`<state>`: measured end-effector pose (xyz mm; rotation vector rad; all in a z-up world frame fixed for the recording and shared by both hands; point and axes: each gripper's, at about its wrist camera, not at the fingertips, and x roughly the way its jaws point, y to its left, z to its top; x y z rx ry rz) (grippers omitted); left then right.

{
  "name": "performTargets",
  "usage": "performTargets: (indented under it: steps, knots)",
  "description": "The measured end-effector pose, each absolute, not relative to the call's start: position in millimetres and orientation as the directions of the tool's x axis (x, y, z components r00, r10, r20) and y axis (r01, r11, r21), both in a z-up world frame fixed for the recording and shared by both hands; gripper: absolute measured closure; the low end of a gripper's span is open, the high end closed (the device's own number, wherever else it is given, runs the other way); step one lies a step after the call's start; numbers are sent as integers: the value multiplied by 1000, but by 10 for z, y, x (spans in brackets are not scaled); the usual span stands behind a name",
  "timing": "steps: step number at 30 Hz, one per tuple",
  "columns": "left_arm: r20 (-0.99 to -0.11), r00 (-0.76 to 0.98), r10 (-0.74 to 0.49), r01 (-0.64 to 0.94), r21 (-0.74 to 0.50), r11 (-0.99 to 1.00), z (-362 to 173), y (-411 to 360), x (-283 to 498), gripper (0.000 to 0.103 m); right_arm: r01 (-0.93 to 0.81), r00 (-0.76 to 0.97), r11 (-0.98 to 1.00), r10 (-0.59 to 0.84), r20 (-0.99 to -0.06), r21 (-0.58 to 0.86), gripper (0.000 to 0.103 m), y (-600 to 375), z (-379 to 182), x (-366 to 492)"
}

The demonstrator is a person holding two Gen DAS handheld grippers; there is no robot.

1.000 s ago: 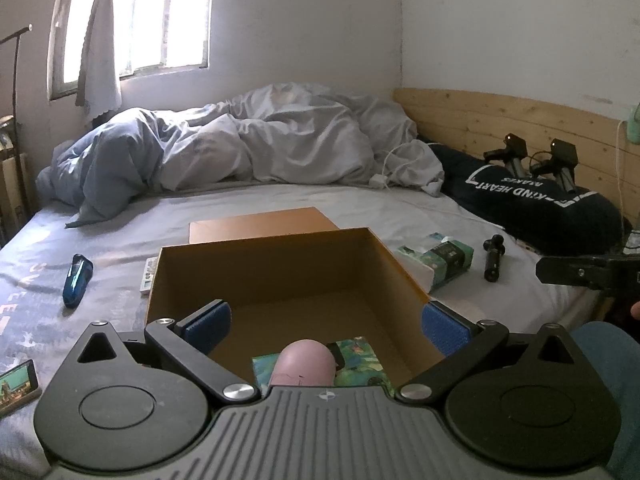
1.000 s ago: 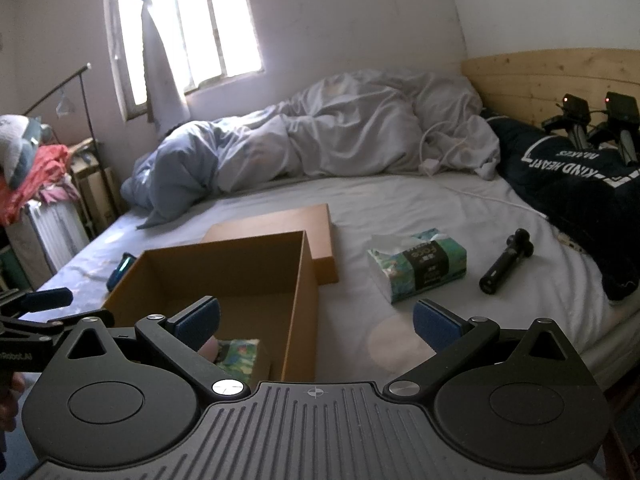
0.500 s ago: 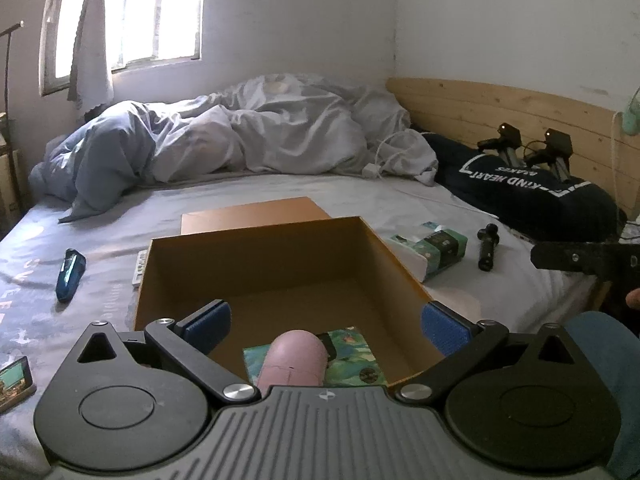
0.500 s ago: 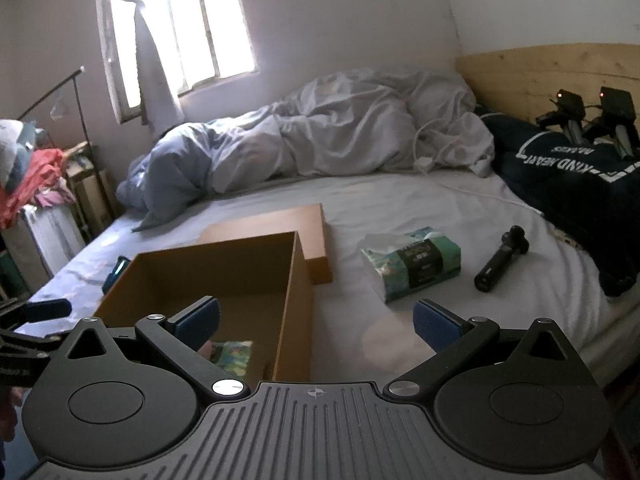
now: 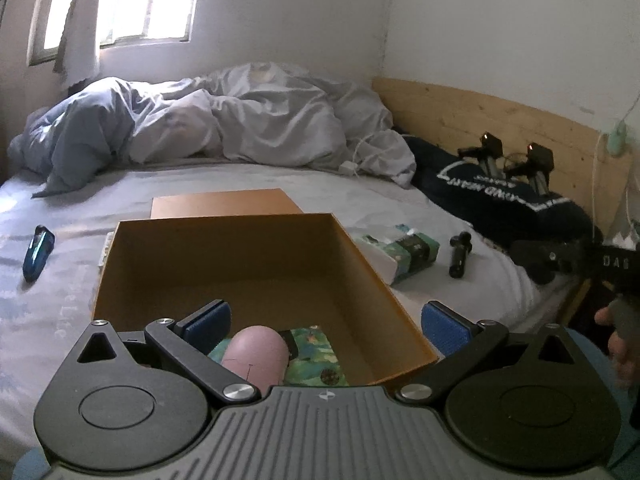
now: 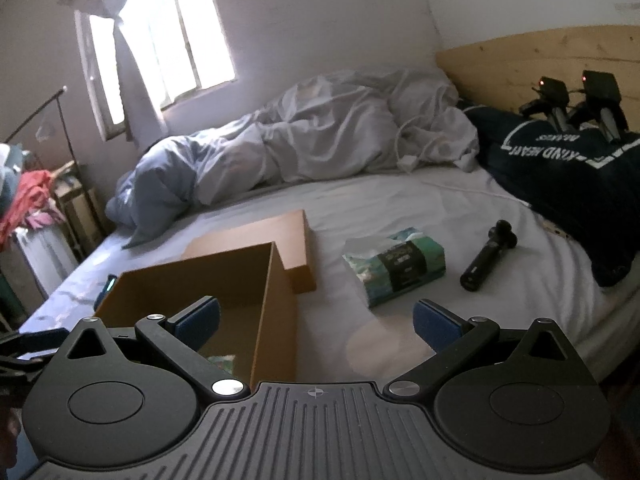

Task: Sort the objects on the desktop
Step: 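Move the left tool toward the green-and-white tissue box beside the cardboard box, then lower the left tool onto the tissue box and close its fingers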

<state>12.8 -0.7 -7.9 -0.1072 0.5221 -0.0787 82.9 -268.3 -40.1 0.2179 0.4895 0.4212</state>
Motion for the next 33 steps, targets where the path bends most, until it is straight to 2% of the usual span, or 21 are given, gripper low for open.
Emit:
performTargets:
  steps: [4, 11, 19, 33]
  knots:
    - [-508, 853, -118, 35, -170, 985, -74, 49, 201, 0, -355, 779, 866, 482, -402, 352, 0, -2717, -373, 862]
    - [-524, 845, -109, 33, -152, 988, -64, -19, 384, 0, -369, 795, 868, 480, -370, 334, 0, -2807, -294, 1071]
    - [-530, 838, -127, 37, -176, 984, -28, -193, 758, 0, -389, 797, 887, 459, -393, 247, 0, -2859, -215, 1347]
    - [-568, 807, -163, 70, -183, 981, -11, -734, 1565, 1, -375, 784, 881, 468, -408, 289, 0, -3308, -274, 2265]
